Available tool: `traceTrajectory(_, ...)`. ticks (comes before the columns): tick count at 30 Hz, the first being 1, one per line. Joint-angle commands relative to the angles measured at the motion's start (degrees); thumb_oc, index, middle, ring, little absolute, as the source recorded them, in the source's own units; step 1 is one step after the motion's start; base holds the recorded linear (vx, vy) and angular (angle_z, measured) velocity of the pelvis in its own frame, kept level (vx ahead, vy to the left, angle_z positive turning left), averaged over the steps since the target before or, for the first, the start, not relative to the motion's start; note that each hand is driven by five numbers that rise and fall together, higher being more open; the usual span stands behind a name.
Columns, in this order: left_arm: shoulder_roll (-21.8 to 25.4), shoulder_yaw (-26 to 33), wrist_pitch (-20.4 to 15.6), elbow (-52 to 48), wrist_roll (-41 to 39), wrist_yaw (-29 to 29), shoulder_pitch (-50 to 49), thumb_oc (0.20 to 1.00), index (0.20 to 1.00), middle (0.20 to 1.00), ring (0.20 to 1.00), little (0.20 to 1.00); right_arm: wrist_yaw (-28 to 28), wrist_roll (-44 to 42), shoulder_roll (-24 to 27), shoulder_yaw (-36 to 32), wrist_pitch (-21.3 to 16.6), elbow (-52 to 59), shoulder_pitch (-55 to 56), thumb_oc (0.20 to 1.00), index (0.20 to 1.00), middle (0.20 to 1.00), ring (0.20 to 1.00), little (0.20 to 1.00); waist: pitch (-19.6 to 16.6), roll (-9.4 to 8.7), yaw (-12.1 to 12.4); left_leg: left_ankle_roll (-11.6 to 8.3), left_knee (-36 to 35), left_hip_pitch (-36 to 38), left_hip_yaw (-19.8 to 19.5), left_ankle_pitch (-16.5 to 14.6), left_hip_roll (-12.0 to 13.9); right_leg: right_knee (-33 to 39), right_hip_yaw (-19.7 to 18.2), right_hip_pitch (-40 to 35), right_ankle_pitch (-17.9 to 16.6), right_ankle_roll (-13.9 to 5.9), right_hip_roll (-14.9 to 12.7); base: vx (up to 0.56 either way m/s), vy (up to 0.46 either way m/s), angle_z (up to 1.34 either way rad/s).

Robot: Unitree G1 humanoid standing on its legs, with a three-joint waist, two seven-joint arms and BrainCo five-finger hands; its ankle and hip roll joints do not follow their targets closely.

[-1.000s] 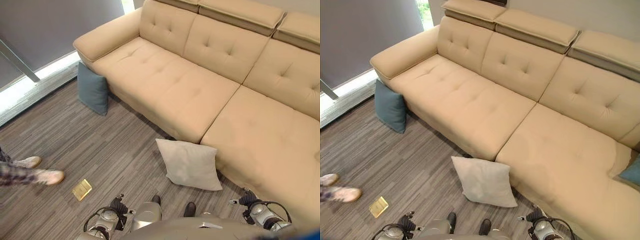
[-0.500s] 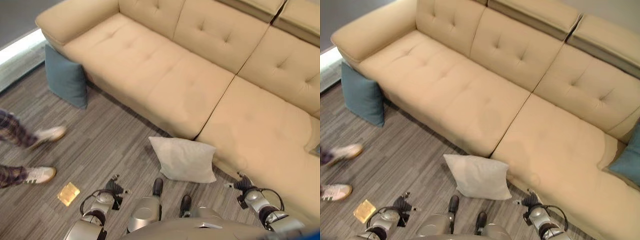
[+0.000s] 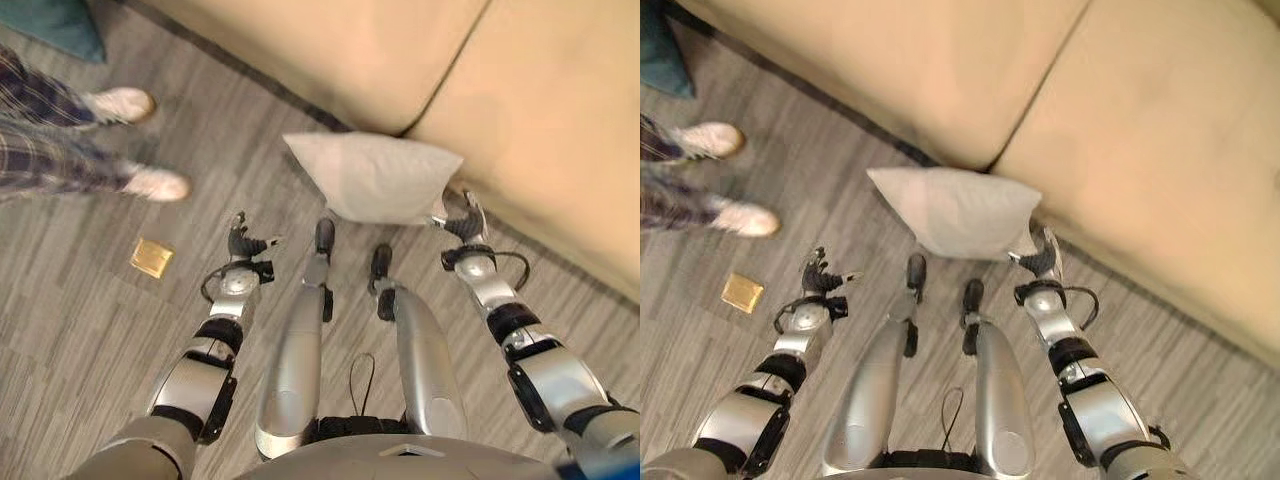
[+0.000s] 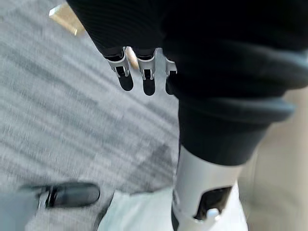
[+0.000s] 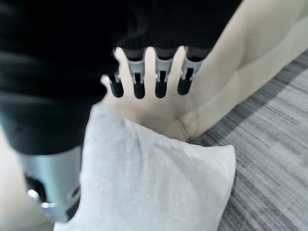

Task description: Pick up all the scattered cushions and arrange them neatly on the sofa.

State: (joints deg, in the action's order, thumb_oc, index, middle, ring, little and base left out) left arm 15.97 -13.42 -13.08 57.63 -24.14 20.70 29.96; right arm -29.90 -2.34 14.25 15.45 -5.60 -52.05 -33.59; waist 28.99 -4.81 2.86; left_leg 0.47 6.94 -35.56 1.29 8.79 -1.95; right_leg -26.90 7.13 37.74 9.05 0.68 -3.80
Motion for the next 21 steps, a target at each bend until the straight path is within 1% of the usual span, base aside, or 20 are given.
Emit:
traceTrajectory(1, -0.13, -0.72, -2.28, 2.95, 0.32, 2.94, -3.77, 1.0, 1.0, 1.0, 1.0, 1.0, -4.78, -0.06, 1.32, 1.99, -2.66, 1.98, 6.89, 1.0, 1.0, 1.0, 1.0, 1.0, -10.23, -0.56, -1.0, -0.8, 6.36, -4.4, -2.02, -11.22, -0.78, 17.71, -0.91, -0.4, -10.9, -5.64, -2.38, -0.03, 0.055, -0.04)
traceTrajectory(3, 0.12, -1.24, -2.04, 3.11, 0.78, 3.12, -2.45, 1.0, 1.0, 1.0, 1.0, 1.0, -5.85, 0.27, 1.35, 1.82, -2.57, 2.09, 6.08, 1.0, 1.0, 1.0, 1.0, 1.0, -10.37, -0.54, -1.46, -0.83, 6.57, -6.71, -2.17, -10.94, -1.01, 17.33, -1.01, 2.23, -11.13, -5.66, -2.46, -0.05, 0.048, -0.08)
traceTrajectory(4, 0.17, -1.64, -2.0, 3.06, 1.07, 3.39, -1.58, 1.0, 1.0, 1.0, 1.0, 1.0, -6.6, 0.64, 1.34, 1.8, -2.52, 1.98, 5.6, 1.0, 1.0, 1.0, 1.0, 1.0, -9.99, -0.56, -1.74, -0.82, 6.85, -7.76, -2.04, -10.89, -1.05, 17.1, -1.22, 3.31, -11.27, -5.76, -2.59, -0.11, 0.081, -0.07)
traceTrajectory(5, 0.58, -2.4, -2.0, 3.01, 1.81, 4.14, 0.3, 1.0, 1.0, 1.0, 1.0, 1.0, -8.41, 1.13, 1.34, 1.66, -2.56, 1.95, 4.62, 1.0, 1.0, 1.0, 1.0, 1.0, -9.51, -0.6, -2.33, -0.8, 7.26, -10.55, -1.97, -10.68, -1.33, 16.5, -1.57, 6.53, -11.82, -5.92, -2.72, -0.11, 0.083, -0.03)
traceTrajectory(6, 0.71, -2.5, -2.02, 2.95, 1.8, 4.29, 0.81, 1.0, 1.0, 1.0, 1.0, 1.0, -8.73, 0.96, 1.3, 1.54, -2.64, 2.02, 4.29, 1.0, 1.0, 1.0, 1.0, 1.0, -9.38, -0.69, -2.43, -0.8, 7.48, -11.51, -1.9, -10.6, -1.41, 16.26, -1.65, 7.43, -12.0, -5.99, -2.84, -0.09, 0.06, 0.02)
traceTrajectory(11, 1.0, -3.38, -2.4, 2.16, 1.08, 4.53, 4.48, 1.0, 1.0, 1.0, 1.0, 1.0, -9.2, -0.85, 1.42, 1.38, -3.07, 1.34, 1.27, 1.0, 1.0, 1.0, 1.0, 1.0, -8.37, -1.03, -2.94, -1.03, 7.5, -16.5, -1.7, -9.72, -1.81, 15.89, -2.21, 12.74, -12.99, -6.37, -3.36, -0.04, 0.023, -0.04)
traceTrajectory(16, 1.19, -4.39, -2.59, 1.95, 0.08, 4.14, 8.07, 1.0, 1.0, 1.0, 1.0, 1.0, -9.57, -2.75, 1.78, 1.35, -3.66, 0.75, -2.4, 1.0, 1.0, 1.0, 1.0, 1.0, -7.79, -0.81, -3.09, -1.15, 7.35, -20.5, -1.63, -8.91, -2.28, 15.16, -2.55, 17.54, -13.53, -6.67, -3.65, -0.02, 0.012, 0.01)
traceTrajectory(19, 0.88, -6.01, -2.66, 1.37, -0.58, 3.07, 11.7, 1.0, 1.0, 1.0, 1.0, 1.0, -9.22, -3.38, 2.36, 2.17, -3.55, -0.07, -6.22, 1.0, 1.0, 1.0, 1.0, 1.0, -8.06, -0.76, -3.2, -1.57, 6.6, -23.34, -1.6, -8.03, -2.37, 14.9, -2.67, 20.56, -13.82, -6.96, -3.96, -0.01, 0.002, 0.01)
traceTrajectory(21, 0.58, -6.25, -2.81, 0.94, -0.87, 2.79, 12.31, 1.0, 1.0, 1.0, 1.0, 1.0, -9.09, -3.36, 2.42, 2.39, -3.54, -0.03, -7.02, 1.0, 1.0, 1.0, 1.0, 1.0, -8.32, -0.66, -3.23, -1.67, 6.24, -23.73, -1.66, -7.8, -2.36, 14.72, -2.71, 21.32, -13.79, -6.98, -3.87, 0.0, 0.0, 0.0)
